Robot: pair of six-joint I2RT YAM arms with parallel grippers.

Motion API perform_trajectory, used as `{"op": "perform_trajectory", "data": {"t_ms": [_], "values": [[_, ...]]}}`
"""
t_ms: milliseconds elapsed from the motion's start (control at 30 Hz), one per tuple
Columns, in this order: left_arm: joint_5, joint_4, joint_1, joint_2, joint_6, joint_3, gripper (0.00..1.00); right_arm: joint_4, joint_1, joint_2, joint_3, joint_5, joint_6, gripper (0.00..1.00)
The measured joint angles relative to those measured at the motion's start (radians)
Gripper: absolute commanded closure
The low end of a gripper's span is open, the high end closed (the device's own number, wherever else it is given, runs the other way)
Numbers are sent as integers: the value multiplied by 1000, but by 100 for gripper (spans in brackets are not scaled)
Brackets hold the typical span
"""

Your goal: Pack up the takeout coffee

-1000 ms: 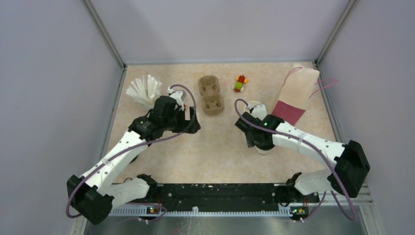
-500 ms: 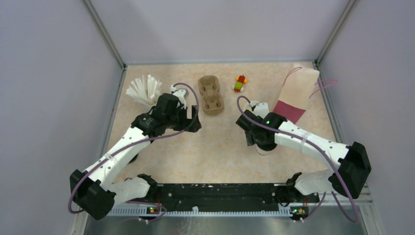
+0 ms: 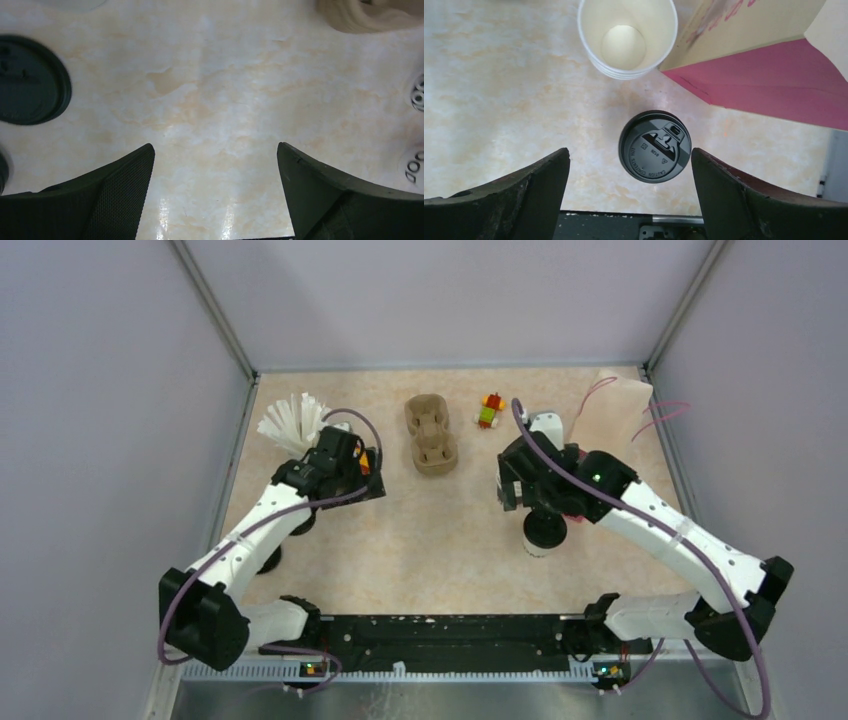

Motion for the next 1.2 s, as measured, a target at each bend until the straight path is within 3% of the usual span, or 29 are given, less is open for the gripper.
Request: {"op": "perform_trajectory", "data": {"t_ms": [200,433,600,967,1200], "values": [[-17,-60,183,47,-167,-60,6,60,0,-74,8,-84,-53,12],[-24,-92,272,-27,-406,-134,3,111,2,-97,0,-126,-104,12],[-28,-117,394,-51,-530,-178,5,123,2,-123,0,-128,-146,12],[-157,-241,515,18,-758,-120,7,142,2,-144,0,-129,-208,12],[-185,-249,563,78,-798,-86,10,142,2,-148,0,-124,-231,12]]}}
